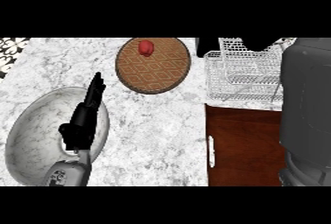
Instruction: Pick the cupcake from the tray and place it in the tiered basket
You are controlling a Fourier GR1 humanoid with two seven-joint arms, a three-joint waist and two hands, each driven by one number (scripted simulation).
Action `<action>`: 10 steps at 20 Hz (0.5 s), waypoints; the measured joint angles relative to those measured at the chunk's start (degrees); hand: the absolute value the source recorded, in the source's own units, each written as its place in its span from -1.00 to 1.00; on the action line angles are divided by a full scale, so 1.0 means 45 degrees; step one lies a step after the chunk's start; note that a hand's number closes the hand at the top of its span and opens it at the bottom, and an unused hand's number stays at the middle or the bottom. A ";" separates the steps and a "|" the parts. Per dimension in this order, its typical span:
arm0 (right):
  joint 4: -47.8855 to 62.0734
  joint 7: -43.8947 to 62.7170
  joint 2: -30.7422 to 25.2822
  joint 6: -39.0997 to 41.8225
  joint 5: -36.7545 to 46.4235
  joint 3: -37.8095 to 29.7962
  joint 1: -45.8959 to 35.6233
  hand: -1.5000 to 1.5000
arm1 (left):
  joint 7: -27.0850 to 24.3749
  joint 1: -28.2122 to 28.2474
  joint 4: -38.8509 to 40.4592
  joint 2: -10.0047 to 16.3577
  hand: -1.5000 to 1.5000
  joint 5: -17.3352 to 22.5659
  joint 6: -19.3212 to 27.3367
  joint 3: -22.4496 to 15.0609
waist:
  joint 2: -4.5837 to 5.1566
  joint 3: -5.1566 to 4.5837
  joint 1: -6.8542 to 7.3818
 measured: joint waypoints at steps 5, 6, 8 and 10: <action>0.1562 -0.1124 -0.1050 -0.1332 0.0163 0.0048 0.0230 1.00 | 0.0257 -0.0296 0.0097 -0.0069 0.00 -0.0143 0.0052 0.0001 | 0.0001 0.0005 -0.0028; 0.1905 -0.1385 -0.1282 -0.1624 0.0213 0.0058 0.0336 1.00 | 0.0321 -0.0317 0.0078 -0.0043 0.00 -0.0140 0.0034 0.0033 | 0.0001 0.0005 -0.0025; 0.2362 -0.1754 -0.1618 -0.1986 0.0242 0.0099 0.0453 1.00 | 0.0327 -0.0144 0.0001 -0.0033 0.00 -0.0172 -0.0003 0.0000 | -0.0001 0.0003 -0.0031; 0.2875 -0.2090 -0.1883 -0.2443 0.0288 0.0119 0.0631 1.00 | 0.0380 0.0068 -0.0200 -0.0114 0.00 -0.0277 0.0072 -0.0120 | -0.0001 -0.0004 -0.0028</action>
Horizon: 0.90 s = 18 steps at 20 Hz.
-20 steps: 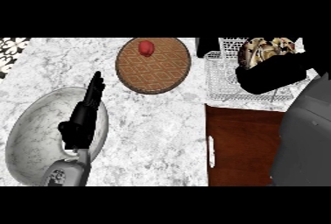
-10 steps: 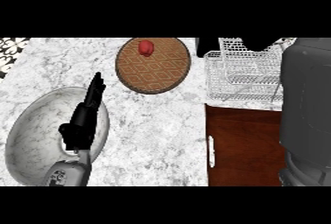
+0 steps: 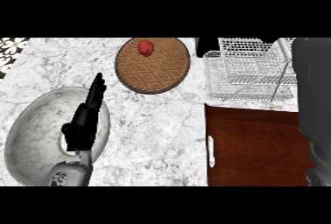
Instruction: Pick the cupcake from the tray and place it in the tiered basket
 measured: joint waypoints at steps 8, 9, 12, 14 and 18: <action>0.1341 0.0266 0.0406 -0.2293 -0.1319 -0.2187 0.0127 -1.00 | 0.0134 -0.0099 -0.0097 0.0102 0.00 0.0074 -0.0145 0.0129 | 0.0022 -0.0016 0.0008; 0.1449 0.0227 0.0558 -0.2641 -0.1500 -0.2333 0.0156 -1.00 | 0.0211 -0.0154 -0.0093 0.0082 0.00 0.0095 -0.0140 0.0156 | 0.0023 -0.0015 0.0008; 0.1344 -0.0015 0.0624 -0.3458 -0.2130 -0.2938 0.0283 -1.00 | -0.0011 -0.0106 -0.0015 0.0130 0.00 0.0180 -0.0208 0.0273 | 0.0005 -0.0005 -0.0016; 0.1148 0.0030 0.0605 -0.4084 -0.2444 -0.3354 0.0153 -1.00 | -0.0087 -0.0029 -0.0001 0.0021 0.00 0.0082 -0.0089 0.0196 | 0.0002 -0.0002 -0.0029; 0.0501 0.0301 0.0200 -0.5066 -0.2827 -0.4176 0.0297 -1.00 | -0.0198 0.0078 -0.0015 -0.0025 0.00 0.0010 -0.0033 0.0157 | -0.0024 -0.0006 -0.0103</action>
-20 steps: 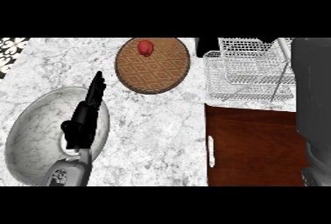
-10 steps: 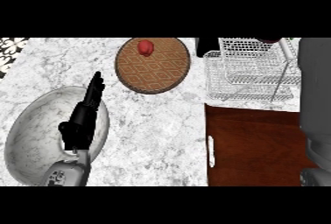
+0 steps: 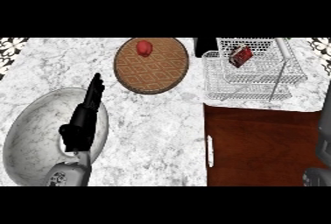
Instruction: Pick the cupcake from the tray and place it in the tiered basket
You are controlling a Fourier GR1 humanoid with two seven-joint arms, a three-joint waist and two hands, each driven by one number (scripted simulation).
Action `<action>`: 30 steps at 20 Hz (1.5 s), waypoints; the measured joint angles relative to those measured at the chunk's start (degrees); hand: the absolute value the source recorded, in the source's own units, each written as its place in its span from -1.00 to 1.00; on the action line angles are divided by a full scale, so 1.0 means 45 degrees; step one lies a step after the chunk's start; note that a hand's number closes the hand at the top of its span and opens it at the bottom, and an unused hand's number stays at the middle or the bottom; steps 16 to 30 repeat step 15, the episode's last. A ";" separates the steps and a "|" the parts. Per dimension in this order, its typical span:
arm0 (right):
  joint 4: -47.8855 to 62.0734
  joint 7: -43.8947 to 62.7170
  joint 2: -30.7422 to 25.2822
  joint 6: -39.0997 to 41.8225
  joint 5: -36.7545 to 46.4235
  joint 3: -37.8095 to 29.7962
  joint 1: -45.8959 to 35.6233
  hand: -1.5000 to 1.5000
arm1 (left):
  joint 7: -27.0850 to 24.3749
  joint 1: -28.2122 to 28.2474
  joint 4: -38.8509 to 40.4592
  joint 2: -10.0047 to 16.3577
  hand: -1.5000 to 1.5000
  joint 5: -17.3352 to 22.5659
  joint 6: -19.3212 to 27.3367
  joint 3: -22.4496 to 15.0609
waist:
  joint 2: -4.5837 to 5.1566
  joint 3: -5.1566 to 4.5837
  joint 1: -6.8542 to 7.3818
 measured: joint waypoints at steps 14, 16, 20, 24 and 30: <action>-0.5678 0.0392 -0.1634 0.2506 -0.4991 -0.5136 0.4457 -1.00 | 0.0120 0.0373 -0.0197 0.0110 0.00 0.0083 0.0061 0.0293 | -0.0143 0.0010 -0.0564; -0.5946 0.0246 -0.1738 0.2904 -0.5602 -0.5689 0.4938 -1.00 | 0.0123 0.0437 -0.0236 0.0078 0.00 0.0021 0.0111 0.0247 | -0.0146 0.0011 -0.0580; -0.5946 0.0246 -0.1738 0.2904 -0.5602 -0.5689 0.4938 -1.00 | 0.0123 0.0437 -0.0236 0.0078 0.00 0.0021 0.0111 0.0247 | -0.0146 0.0011 -0.0580; -0.5946 0.0246 -0.1738 0.2904 -0.5602 -0.5689 0.4938 -1.00 | 0.0123 0.0437 -0.0236 0.0078 0.00 0.0021 0.0111 0.0247 | -0.0146 0.0011 -0.0580; -0.5946 0.0246 -0.1738 0.2904 -0.5602 -0.5689 0.4938 -1.00 | 0.0123 0.0437 -0.0236 0.0078 0.00 0.0021 0.0111 0.0247 | -0.0146 0.0011 -0.0580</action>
